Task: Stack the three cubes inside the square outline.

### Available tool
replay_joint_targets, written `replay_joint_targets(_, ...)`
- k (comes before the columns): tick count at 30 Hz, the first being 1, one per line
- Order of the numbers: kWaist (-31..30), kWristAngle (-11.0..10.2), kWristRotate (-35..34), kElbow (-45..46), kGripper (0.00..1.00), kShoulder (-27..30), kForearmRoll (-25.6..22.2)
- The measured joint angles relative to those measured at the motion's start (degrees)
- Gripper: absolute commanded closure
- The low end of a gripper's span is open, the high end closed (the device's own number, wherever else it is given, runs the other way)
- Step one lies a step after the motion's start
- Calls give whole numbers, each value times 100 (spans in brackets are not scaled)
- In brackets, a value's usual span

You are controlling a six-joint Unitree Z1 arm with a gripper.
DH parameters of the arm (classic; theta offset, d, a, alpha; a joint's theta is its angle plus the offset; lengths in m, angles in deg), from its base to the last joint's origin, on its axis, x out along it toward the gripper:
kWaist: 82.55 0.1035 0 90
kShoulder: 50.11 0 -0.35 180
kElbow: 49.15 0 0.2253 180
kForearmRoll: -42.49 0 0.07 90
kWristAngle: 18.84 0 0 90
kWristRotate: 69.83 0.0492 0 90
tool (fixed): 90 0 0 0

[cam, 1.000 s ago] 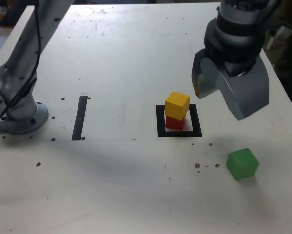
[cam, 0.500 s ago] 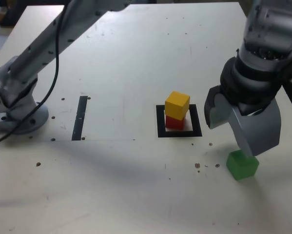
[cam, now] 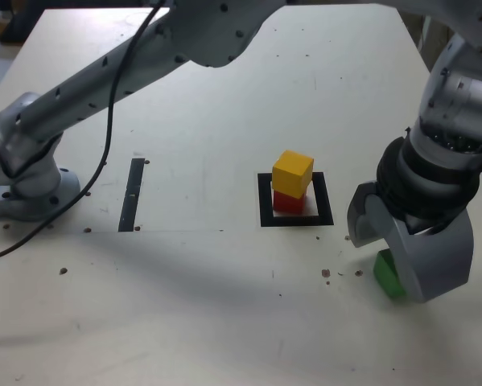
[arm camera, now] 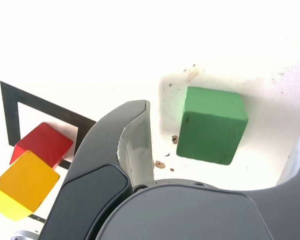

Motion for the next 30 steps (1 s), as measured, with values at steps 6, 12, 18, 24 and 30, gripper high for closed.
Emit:
replay_joint_targets(6, -86, -20, -89, -93, 17, -191, 0)
replay_joint_targets(12, -232, -300, -276, -191, 54, -303, 0)
replay_joint_targets(18, -341, -388, -291, -241, 68, -313, -1)
replay_joint_targets(24, -343, -388, -295, -221, 69, -327, -5)
replay_joint_targets(30, -343, -388, -295, -203, 70, -327, -5)
